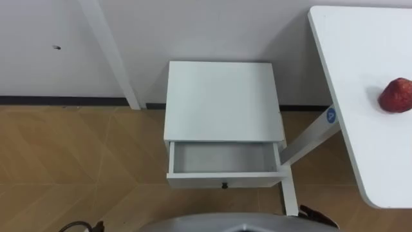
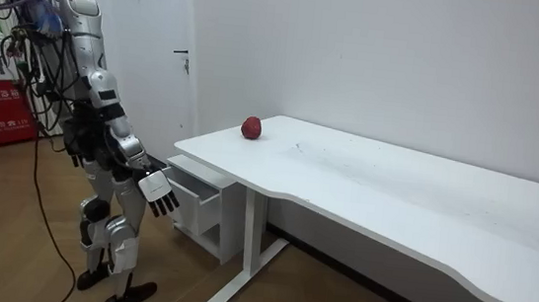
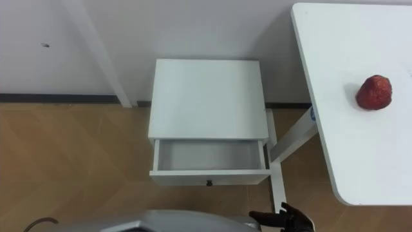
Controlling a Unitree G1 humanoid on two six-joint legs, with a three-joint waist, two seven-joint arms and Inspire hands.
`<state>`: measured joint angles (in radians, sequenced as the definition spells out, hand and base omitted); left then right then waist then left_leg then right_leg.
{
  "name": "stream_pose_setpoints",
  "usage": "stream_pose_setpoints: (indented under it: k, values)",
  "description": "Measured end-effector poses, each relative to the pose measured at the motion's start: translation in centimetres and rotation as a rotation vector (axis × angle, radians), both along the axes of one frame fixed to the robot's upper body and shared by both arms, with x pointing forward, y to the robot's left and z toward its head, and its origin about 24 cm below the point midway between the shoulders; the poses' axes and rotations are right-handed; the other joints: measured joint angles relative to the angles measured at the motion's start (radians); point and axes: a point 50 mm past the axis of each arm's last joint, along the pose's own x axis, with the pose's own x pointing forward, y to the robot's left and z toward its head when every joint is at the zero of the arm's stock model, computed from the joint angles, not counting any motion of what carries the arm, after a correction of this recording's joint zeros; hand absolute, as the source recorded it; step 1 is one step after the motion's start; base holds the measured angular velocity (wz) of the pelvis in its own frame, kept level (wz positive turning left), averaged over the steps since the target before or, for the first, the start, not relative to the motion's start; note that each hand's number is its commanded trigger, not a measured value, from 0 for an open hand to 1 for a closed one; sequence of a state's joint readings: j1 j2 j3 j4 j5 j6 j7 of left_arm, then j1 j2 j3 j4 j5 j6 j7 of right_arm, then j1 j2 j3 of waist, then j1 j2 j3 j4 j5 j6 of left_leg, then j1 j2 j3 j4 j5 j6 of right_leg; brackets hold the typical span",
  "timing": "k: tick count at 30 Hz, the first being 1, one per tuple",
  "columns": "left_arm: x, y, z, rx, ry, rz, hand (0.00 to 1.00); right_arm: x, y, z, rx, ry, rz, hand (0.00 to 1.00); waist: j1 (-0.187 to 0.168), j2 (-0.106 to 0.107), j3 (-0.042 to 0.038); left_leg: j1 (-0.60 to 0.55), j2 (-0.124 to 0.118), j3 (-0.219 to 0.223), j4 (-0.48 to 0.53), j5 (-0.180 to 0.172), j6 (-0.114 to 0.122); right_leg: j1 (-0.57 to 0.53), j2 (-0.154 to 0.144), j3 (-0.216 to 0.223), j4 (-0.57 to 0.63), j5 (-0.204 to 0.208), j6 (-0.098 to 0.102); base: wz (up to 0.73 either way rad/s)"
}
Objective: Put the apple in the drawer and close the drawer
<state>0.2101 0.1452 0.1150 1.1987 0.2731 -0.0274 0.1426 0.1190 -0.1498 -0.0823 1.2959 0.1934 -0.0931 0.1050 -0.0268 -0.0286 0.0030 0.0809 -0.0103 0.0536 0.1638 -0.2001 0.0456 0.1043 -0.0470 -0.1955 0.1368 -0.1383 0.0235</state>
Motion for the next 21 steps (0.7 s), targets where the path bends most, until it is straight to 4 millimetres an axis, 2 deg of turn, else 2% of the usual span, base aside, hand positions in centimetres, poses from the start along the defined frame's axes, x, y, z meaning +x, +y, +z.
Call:
stream_pose_setpoints:
  k: [11, 16, 21]
  values:
    - [0.1, 0.0, 0.0, 0.001, -0.001, 0.000, 0.00, -0.3, 0.0, -0.1, 0.010, 0.010, -0.059, 0.00, 0.003, -0.002, 0.0002, 0.001, 0.000, 0.001, -0.001, 0.000, 0.000, 0.000, 0.000, 0.001, 0.000, 0.000, 0.000, 0.00]
    - [0.1, 0.1, 0.0, 0.003, -0.004, 0.024, 0.00, -1.3, -0.3, -0.1, 0.046, -0.014, -0.403, 0.00, -0.010, 0.001, 0.0001, 0.001, 0.000, 0.001, -0.002, 0.000, 0.000, 0.001, -0.001, 0.000, -0.001, 0.000, 0.000, 0.00]
    - [-0.7, 1.1, 0.3, 0.032, -0.018, 0.124, 0.00, -2.4, -2.5, 0.5, 0.047, -0.159, -0.980, 0.00, -0.050, 0.003, 0.0021, 0.020, 0.001, 0.015, -0.012, -0.001, 0.001, 0.008, 0.001, 0.011, 0.000, 0.000, 0.001, -0.08]
